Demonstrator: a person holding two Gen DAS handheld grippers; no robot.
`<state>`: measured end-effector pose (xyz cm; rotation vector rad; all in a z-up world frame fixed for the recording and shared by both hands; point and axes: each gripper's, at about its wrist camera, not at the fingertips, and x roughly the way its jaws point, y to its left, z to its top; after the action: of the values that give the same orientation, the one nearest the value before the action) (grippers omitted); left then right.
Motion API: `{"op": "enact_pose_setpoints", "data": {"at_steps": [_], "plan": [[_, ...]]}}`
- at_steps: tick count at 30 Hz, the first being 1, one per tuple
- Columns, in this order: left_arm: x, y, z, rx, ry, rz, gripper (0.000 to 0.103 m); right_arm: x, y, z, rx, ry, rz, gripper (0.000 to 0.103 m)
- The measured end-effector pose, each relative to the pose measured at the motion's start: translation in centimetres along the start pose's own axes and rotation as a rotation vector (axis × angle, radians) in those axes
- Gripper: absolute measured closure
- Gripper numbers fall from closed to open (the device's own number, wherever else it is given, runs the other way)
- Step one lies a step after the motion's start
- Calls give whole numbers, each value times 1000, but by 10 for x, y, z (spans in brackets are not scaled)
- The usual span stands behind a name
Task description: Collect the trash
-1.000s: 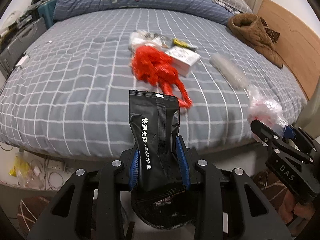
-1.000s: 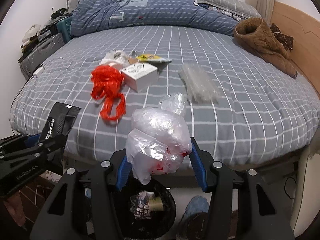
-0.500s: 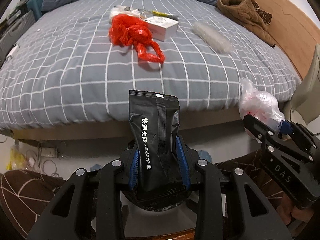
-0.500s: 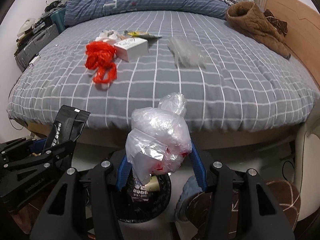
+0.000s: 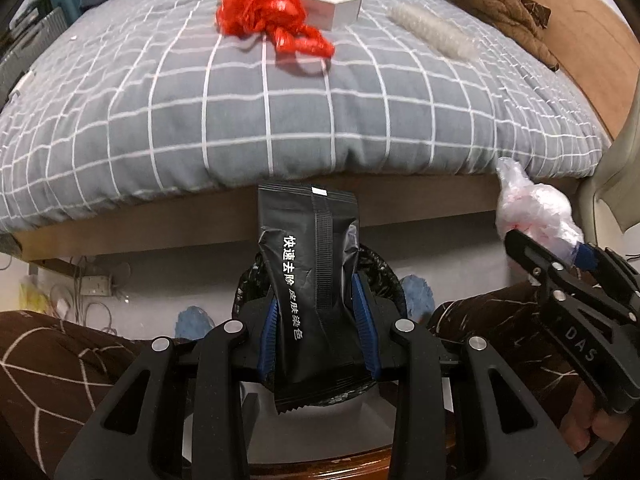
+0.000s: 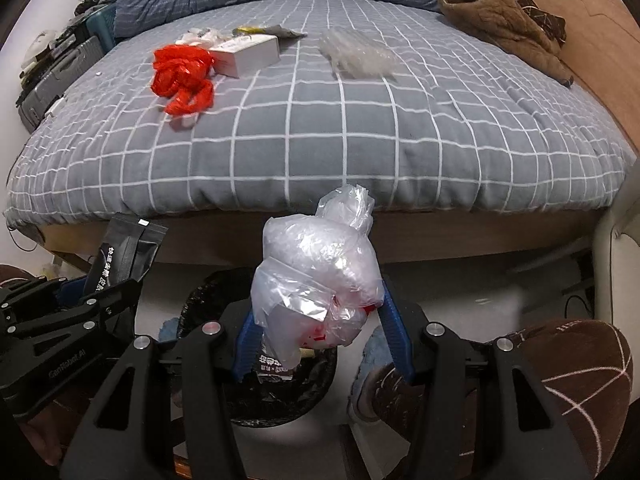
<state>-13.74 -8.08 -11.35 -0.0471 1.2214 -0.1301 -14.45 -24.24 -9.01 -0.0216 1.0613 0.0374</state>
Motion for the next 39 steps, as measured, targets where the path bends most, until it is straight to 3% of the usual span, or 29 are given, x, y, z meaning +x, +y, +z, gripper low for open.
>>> {"op": "enact_pose_setpoints", "data": {"at_steps": [18, 32, 35, 39], "plan": [[88, 1, -7, 2, 166, -14, 70, 58, -7, 0, 3, 119, -15, 52], [121, -3, -11, 21, 220, -17, 69, 84, -9, -1, 10, 166, -20, 52], [121, -1, -11, 26, 215, -8, 65, 88, -5, -4, 3, 172, -16, 52], [114, 2, -8, 28, 193, 11, 47, 93, -3, -7, 1, 170, -13, 52]]}}
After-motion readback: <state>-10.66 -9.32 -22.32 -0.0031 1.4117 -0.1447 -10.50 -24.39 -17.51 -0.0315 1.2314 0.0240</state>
